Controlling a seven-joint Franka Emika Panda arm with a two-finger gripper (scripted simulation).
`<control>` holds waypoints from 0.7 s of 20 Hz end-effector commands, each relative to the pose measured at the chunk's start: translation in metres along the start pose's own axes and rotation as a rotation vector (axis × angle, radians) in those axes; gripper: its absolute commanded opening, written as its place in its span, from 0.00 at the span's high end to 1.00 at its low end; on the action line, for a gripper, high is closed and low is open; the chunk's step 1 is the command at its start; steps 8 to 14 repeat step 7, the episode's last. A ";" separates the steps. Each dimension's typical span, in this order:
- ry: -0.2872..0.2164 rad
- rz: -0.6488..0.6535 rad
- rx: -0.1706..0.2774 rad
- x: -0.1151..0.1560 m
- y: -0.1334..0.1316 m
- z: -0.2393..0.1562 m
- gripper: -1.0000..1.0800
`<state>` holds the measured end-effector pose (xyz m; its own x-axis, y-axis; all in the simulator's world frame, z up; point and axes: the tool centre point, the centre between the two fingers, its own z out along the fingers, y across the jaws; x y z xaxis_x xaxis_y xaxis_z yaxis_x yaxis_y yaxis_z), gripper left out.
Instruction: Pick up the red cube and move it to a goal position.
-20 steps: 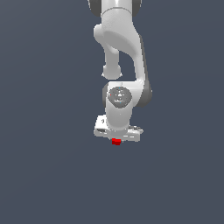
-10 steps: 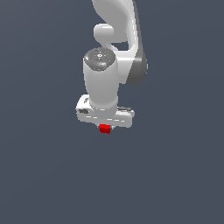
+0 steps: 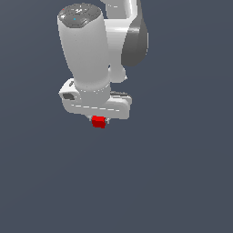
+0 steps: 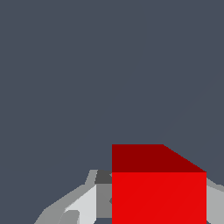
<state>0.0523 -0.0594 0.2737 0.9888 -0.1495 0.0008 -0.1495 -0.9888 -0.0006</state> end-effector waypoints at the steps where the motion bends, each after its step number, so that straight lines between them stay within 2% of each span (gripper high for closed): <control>1: -0.001 -0.001 0.000 0.000 0.004 -0.009 1.00; 14: -0.001 -0.001 -0.001 0.002 0.006 -0.014 1.00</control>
